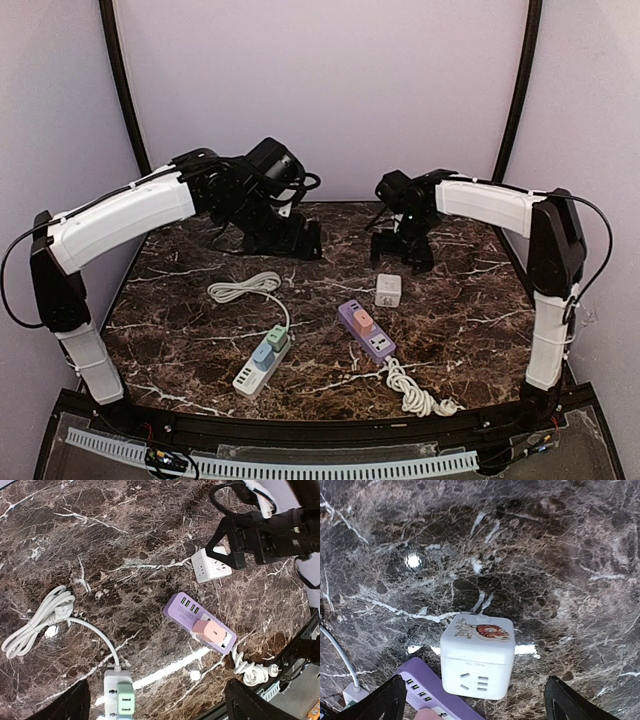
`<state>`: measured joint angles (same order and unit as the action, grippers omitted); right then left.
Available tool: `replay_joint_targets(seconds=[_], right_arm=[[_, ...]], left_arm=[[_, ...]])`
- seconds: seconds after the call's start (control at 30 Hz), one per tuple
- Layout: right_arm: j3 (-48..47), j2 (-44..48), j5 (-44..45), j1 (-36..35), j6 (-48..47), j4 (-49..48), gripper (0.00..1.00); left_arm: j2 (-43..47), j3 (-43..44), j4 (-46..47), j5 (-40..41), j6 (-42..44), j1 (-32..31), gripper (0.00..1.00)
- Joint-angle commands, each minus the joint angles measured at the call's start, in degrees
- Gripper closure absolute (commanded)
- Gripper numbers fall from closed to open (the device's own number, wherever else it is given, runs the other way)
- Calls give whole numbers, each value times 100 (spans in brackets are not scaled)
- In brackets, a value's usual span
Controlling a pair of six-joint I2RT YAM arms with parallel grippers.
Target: Insert the plug
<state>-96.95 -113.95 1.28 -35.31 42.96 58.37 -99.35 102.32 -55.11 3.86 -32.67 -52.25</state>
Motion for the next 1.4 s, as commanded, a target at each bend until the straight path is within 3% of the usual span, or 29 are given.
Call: replay_joint_targets(seconds=[0.0, 0.17, 0.37, 0.6, 0.93, 1.37], right_arm=[[185, 680, 171, 330, -186, 78, 4], [602, 1412, 540, 771, -263, 316, 2], [918, 2378, 954, 1166, -353, 636, 2], [1325, 3257, 650, 1202, -429, 672, 2], [1888, 3943, 269, 1202, -546, 790, 2], [2240, 4577, 394, 1202, -481, 1229, 2]], left_arm=[[-786, 683, 17, 6, -249, -44, 7], [-1811, 1749, 69, 57, -467, -235, 9], [-2777, 2416, 342, 187, -873, -522, 9], [-3563, 3015, 972, 516, -781, -784, 4], [-4375, 3300, 1667, 1354, -533, -918, 1], [-5047, 3769, 1888, 1513, -415, -1012, 6]])
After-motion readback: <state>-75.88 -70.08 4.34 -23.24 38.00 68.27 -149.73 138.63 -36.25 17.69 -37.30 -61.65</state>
